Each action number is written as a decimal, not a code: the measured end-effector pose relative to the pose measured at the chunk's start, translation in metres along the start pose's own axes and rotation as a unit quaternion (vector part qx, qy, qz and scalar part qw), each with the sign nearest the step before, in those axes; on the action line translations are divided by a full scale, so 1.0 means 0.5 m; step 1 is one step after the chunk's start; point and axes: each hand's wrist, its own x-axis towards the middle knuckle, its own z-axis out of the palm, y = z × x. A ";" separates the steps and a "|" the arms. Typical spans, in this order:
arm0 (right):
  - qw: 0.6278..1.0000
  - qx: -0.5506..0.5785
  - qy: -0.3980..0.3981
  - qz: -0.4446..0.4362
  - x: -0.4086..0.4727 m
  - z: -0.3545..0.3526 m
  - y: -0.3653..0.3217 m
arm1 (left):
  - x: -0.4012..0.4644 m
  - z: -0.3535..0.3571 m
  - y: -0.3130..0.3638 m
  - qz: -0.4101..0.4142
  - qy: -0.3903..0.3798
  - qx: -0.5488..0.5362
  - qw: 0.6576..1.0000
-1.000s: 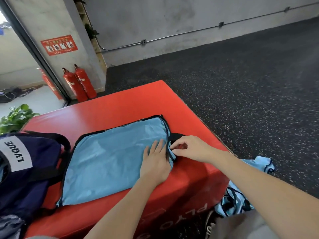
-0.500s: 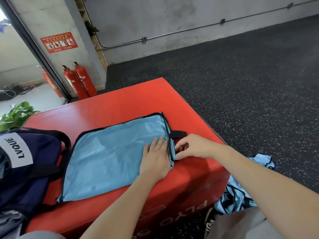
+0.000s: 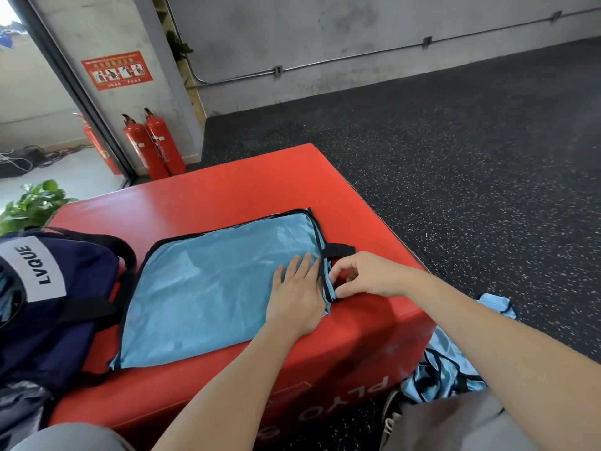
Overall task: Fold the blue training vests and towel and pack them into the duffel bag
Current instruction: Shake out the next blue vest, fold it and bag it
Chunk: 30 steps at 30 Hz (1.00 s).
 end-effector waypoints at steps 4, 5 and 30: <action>1.000 0.023 -0.013 -0.002 -0.005 -0.004 -0.006 | 0.000 -0.004 0.003 -0.008 0.000 -0.009 1.000; 1.000 0.023 -0.019 -0.007 -0.007 -0.004 -0.010 | -0.001 -0.006 0.003 -0.009 -0.001 -0.010 1.000; 0.995 -0.012 0.098 0.008 -0.023 0.012 0.018 | 0.003 0.004 0.003 -0.025 0.020 -0.057 0.998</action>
